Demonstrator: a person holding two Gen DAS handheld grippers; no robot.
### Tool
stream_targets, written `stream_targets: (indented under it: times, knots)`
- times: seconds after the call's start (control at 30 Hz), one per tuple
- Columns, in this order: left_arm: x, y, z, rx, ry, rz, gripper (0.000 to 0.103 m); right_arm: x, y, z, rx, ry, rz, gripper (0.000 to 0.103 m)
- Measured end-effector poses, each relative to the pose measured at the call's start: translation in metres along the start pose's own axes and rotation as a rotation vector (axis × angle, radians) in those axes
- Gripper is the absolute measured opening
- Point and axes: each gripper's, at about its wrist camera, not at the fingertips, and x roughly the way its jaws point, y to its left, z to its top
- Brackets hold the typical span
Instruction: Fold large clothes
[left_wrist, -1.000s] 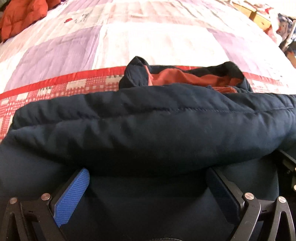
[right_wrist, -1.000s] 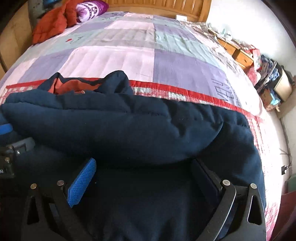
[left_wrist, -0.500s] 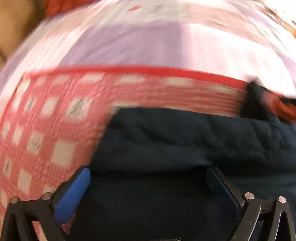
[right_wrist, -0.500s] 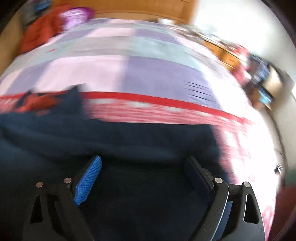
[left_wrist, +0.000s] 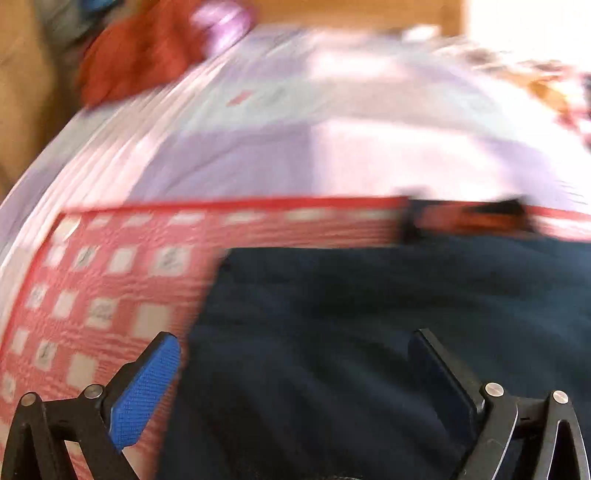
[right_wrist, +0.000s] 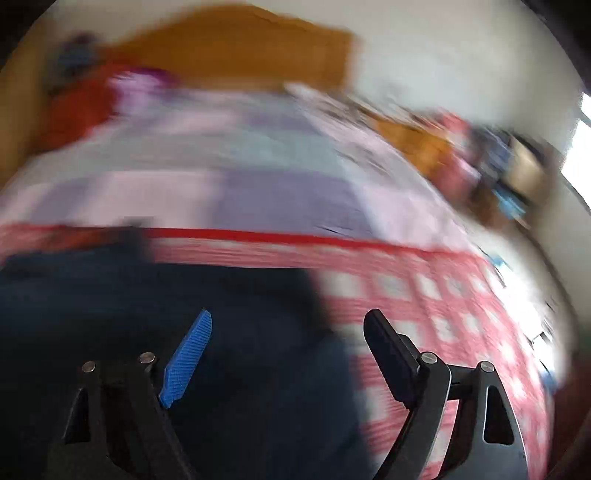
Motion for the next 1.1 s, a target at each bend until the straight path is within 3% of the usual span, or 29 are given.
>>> stream_targets:
  times: [0.03,0.13,0.23,0.3,0.4,0.47,0.5,0.53,0.63,0.67,0.77,0.87,0.93,1.0,1.1]
  knots:
    - [-0.015,-0.021,-0.014,0.030,-0.007,-0.063,0.102,-0.023,0.029,-0.014,-0.060,-0.019,0.096,0.088]
    - [-0.033,-0.077,-0.066,0.084,0.039,-0.196,0.102,-0.060,0.090,-0.054,-0.188,-0.021,0.240,0.088]
    - [-0.020,-0.108,-0.108,0.146,0.099,-0.190,0.102,-0.062,0.118,-0.087,-0.260,0.022,0.256,0.088]
    - [-0.011,-0.097,-0.125,0.153,0.079,-0.178,0.103,-0.049,0.114,-0.109,-0.306,0.060,0.212,0.088]
    - [-0.006,-0.063,-0.127,0.142,0.056,-0.107,0.103,-0.041,0.062,-0.126,-0.307,0.023,0.119,0.088]
    - [0.003,-0.023,-0.124,0.112,0.064,-0.065,0.103,-0.034,-0.006,-0.125,-0.156,0.036,0.062,0.090]
    - [0.006,-0.008,-0.125,0.119,0.067,-0.004,0.103,-0.032,-0.033,-0.126,-0.098,0.050,0.023,0.090]
    - [0.007,0.007,-0.128,0.115,0.068,0.030,0.103,-0.030,-0.058,-0.130,-0.068,0.065,-0.057,0.090]
    - [0.018,0.050,-0.127,0.071,0.097,0.087,0.103,-0.017,-0.118,-0.143,0.030,0.171,-0.191,0.090]
    - [0.021,0.057,-0.127,0.046,0.111,0.064,0.103,-0.010,-0.132,-0.151,0.040,0.228,-0.237,0.089]
    - [0.033,0.057,-0.125,0.002,0.142,0.071,0.103,-0.012,-0.153,-0.174,0.079,0.287,-0.279,0.085]
    - [0.035,0.049,-0.122,-0.016,0.158,0.133,0.103,-0.038,-0.152,-0.180,0.128,0.220,-0.315,0.084]
    - [0.020,0.038,-0.118,-0.009,0.143,0.158,0.101,-0.073,-0.135,-0.174,0.156,0.114,-0.283,0.084]
    - [-0.011,0.017,-0.116,0.001,0.062,0.080,0.101,-0.108,-0.105,-0.163,0.092,0.008,-0.222,0.084]
    - [-0.043,-0.038,-0.122,0.037,0.008,-0.091,0.101,-0.142,-0.025,-0.156,-0.075,-0.081,0.011,0.084]
